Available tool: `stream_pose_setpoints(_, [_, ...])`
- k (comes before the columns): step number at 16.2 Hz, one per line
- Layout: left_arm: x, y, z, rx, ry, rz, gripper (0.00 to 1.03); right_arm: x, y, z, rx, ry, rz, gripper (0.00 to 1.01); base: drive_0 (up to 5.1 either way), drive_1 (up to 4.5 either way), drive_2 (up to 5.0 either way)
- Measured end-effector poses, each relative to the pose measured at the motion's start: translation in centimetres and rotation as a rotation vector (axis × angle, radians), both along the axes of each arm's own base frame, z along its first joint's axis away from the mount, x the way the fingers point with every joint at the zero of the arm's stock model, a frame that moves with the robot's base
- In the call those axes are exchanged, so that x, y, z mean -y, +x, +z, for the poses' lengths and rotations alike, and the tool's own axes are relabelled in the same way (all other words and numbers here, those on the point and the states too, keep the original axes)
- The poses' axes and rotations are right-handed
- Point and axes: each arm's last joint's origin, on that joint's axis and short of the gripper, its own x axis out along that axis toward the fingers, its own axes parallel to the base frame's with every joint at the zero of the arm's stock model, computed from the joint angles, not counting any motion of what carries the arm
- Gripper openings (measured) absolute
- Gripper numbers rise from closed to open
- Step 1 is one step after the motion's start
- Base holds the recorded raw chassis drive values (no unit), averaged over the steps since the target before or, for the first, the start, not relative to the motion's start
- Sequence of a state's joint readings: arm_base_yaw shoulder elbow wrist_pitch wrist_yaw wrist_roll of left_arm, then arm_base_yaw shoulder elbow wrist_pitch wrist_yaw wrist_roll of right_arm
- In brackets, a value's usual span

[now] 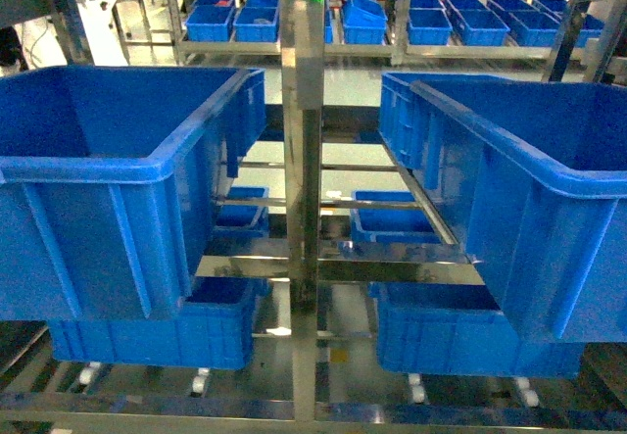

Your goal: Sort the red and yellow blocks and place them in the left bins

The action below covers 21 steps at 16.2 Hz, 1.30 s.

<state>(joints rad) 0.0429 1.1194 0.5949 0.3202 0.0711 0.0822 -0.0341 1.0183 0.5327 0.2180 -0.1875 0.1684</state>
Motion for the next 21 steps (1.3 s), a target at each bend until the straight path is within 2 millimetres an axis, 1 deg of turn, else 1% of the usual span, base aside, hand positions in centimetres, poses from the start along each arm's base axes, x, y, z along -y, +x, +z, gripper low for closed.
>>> stream_pose_setpoints(16, [0.00, -0.01, 0.04, 0.004, 0.000, 0.000, 0.27, 0.00, -0.06, 0.05, 0.002, 0.000, 0.000, 0.28, 0.0, 0.00, 0.0])
stream_pose_setpoints(21, [0.00, 0.11, -0.10, -0.004, 0.000, 0.000, 0.27, 0.12, 0.03, 0.02, -0.003, 0.000, -0.008, 0.28, 3.0, 1.85, -5.0])
